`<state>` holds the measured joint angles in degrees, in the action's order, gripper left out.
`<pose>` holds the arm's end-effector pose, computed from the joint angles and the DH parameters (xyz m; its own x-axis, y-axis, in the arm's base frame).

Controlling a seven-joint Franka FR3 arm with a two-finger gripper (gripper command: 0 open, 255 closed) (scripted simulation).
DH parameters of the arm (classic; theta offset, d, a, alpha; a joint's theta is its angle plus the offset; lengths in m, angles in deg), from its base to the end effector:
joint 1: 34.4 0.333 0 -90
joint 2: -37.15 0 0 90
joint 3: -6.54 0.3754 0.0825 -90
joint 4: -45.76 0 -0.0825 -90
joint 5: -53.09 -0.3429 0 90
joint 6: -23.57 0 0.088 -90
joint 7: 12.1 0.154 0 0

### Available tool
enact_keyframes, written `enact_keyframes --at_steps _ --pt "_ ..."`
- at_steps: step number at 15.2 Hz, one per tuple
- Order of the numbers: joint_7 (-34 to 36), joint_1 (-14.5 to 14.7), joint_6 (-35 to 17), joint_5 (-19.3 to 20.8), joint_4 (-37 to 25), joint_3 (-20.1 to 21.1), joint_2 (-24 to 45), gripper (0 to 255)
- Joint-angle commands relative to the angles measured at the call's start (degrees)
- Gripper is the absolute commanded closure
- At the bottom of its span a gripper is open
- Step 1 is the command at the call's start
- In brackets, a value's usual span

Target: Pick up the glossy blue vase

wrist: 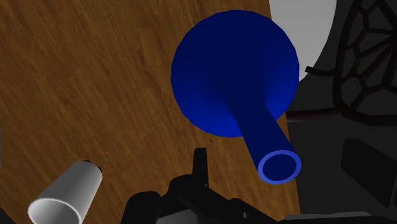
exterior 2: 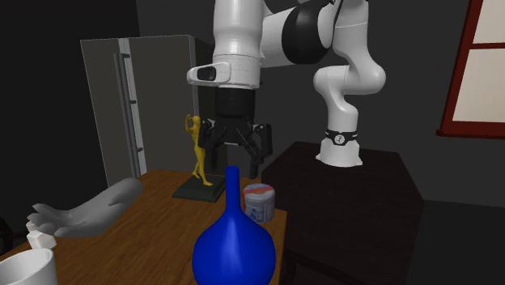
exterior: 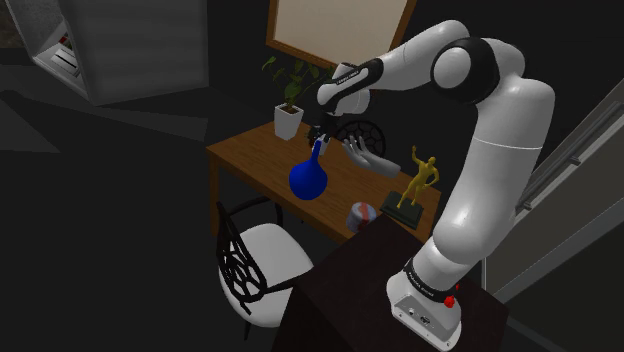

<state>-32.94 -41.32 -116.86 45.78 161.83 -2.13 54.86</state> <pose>0.5829 -0.1536 0.3470 0.9918 0.0078 0.1277 0.0081 -1.0000 -0.0012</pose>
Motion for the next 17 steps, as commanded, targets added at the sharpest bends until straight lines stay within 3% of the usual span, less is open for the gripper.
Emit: enact_keyframes --at_steps 1,2,3,12,17 --pt "-0.2 -0.1 -1.0 -0.3 0.2 0.1 0.8 0" --pt "-0.2 -0.1 -1.0 -0.3 0.2 0.1 0.8 0" --pt "-0.3 -0.1 -1.0 -0.3 0.2 0.1 0.8 255" --pt "-0.2 -0.1 -1.0 -0.3 0.2 0.1 0.8 255" --pt "0.4 0.1 2.2 0.5 -0.7 -0.2 -1.6 255"
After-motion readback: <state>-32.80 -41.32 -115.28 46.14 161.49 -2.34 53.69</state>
